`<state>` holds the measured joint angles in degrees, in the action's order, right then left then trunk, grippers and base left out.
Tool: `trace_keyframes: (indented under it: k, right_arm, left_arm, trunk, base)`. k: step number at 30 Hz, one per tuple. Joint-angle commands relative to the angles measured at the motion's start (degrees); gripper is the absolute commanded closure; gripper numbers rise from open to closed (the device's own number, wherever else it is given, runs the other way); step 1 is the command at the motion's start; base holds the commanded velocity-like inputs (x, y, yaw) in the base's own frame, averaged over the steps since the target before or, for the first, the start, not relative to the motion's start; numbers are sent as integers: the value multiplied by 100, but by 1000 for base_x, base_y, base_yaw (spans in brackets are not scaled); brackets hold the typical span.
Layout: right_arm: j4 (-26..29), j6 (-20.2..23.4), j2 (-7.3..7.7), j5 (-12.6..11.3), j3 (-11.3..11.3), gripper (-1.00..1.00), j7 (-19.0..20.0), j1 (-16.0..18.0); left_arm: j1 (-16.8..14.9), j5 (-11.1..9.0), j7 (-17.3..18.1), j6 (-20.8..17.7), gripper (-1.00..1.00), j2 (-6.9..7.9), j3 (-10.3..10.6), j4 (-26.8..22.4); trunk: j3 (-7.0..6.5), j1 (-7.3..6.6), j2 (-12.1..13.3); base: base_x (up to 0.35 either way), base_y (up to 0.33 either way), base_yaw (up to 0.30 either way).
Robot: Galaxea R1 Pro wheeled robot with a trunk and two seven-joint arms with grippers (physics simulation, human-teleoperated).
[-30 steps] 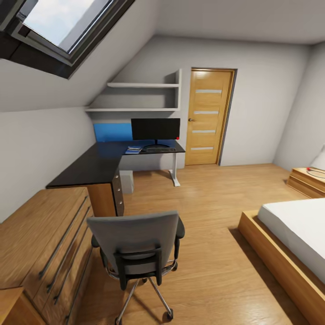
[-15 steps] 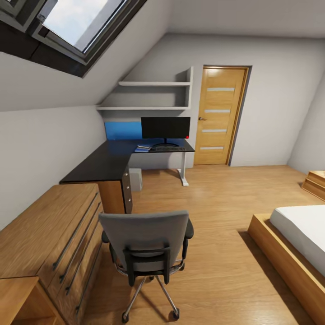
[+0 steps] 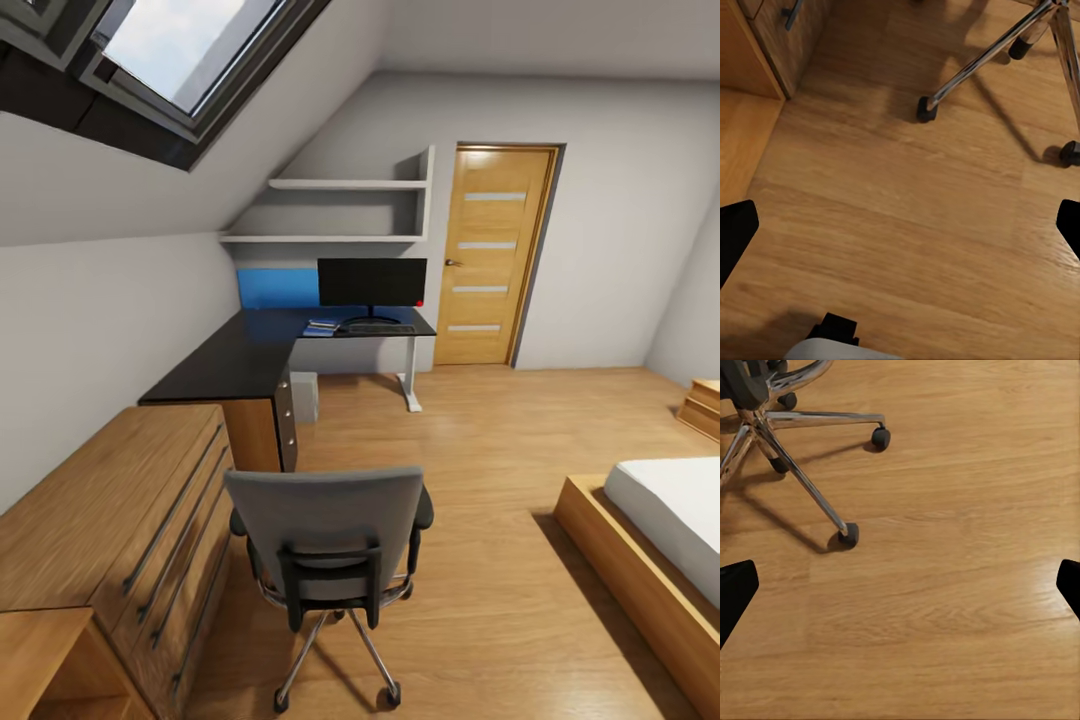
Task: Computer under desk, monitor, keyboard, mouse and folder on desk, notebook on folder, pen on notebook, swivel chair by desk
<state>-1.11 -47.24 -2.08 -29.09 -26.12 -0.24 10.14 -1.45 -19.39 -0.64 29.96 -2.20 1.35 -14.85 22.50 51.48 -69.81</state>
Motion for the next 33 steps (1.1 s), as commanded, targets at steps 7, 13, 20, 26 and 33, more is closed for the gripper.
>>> trace_keyframes:
  k: [7, 13, 20, 26, 33]
  right_arm:
    - [-12, -22, -3, -44, -46, -100, -3, 6]
    - [-12, -22, 1, -44, -43, -100, -3, 5]
    - [-12, -22, 5, -44, -43, -100, -3, 6]
    - [-12, -22, 6, -44, -43, -100, -3, 6]
    - [-12, -22, 6, -45, -43, -100, -7, 6]
  left_arm:
    - [-5, -21, -7, 19, -100, 0, 15, 6]
    - [-4, -21, -7, 19, -100, 0, 15, 4]
    - [-4, -21, -7, 19, -100, 0, 15, 5]
    - [-6, -21, -7, 19, -100, 0, 18, 8]
    - [-5, -21, -7, 19, -100, 6, 28, 2]
  trunk:
    - [31, 0, -4]
    - [52, 0, -4]
    - [61, 0, -4]
    - [63, 0, -4]
    - [64, 0, -4]
  base:
    - [0, 0, 201]
    - [0, 0, 218]
    - [0, 0, 84]
    - [0, 0, 19]
    - [0, 0, 5]
